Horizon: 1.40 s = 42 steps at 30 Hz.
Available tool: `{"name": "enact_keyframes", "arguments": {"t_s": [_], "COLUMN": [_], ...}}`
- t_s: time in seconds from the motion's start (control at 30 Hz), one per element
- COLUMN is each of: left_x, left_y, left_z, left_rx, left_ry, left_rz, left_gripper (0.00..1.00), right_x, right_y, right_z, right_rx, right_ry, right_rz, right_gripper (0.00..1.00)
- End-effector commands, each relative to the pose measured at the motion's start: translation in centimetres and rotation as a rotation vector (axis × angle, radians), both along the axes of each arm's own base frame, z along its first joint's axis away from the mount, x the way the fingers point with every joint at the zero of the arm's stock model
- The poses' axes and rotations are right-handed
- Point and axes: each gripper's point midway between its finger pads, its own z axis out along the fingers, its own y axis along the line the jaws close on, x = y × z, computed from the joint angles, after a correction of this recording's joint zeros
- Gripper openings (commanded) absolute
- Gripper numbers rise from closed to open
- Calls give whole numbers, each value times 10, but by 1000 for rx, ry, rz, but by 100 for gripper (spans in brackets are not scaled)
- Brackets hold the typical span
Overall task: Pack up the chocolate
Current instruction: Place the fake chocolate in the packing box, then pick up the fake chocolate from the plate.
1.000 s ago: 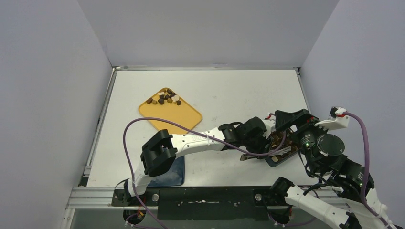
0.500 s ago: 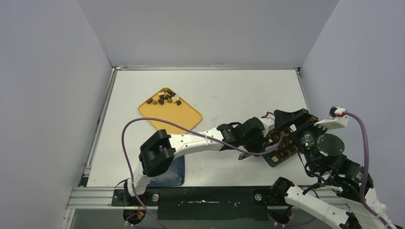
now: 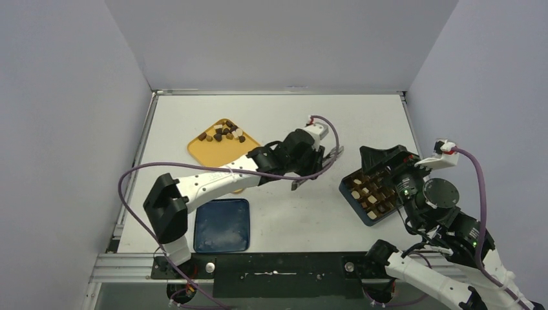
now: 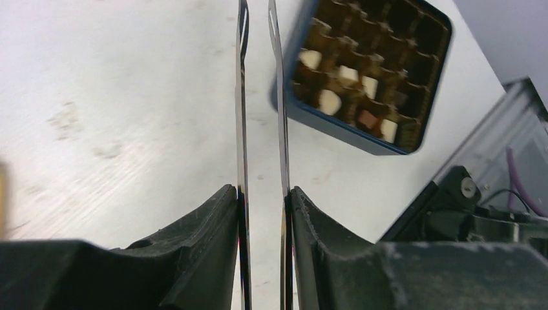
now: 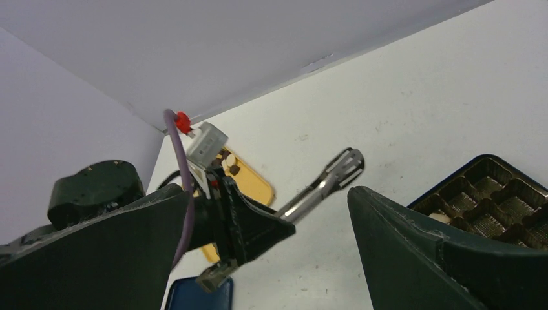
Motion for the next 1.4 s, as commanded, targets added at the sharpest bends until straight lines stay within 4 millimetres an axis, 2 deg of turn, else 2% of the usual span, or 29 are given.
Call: {"name": "enact_keyframes", "arguments": {"t_s": [0.0,0.17,0.27,0.5,0.6,0.7,0.83,1.13,1.37], "left_x": [35,71,90,110,118,124,126,132,139], "left_y": [59,144,199,300,335,356,364,407,423], "left_z": [31,32,26,8,-1,-15,-30,-30,-41], "left_rx": [-5,33,58,137,156,186,211,292,286], "left_ry": [-46,-33,-7,55,72,97,148,131,169], "left_rz": [173,370,487,685,770,810,802,941,974], "left_gripper": [31,31,31,31,31,31,33,34,35], "right_x": [10,18,20,26,29,29,28,28,28], "right_y": [21,31,36,54,61,66,66,65,63], "right_z": [-3,-20,-28,-44,-53,-58,-60,-56,-46], "right_rx": [-20,-69,-79,-85,-98,-103,-106,-107,-115], "right_ry": [-7,29,37,53,76,86,87,67,47], "right_rz": [52,67,78,127,144,164,167,166,167], "right_gripper": [100,100,100,100,100,100,100,100,100]}}
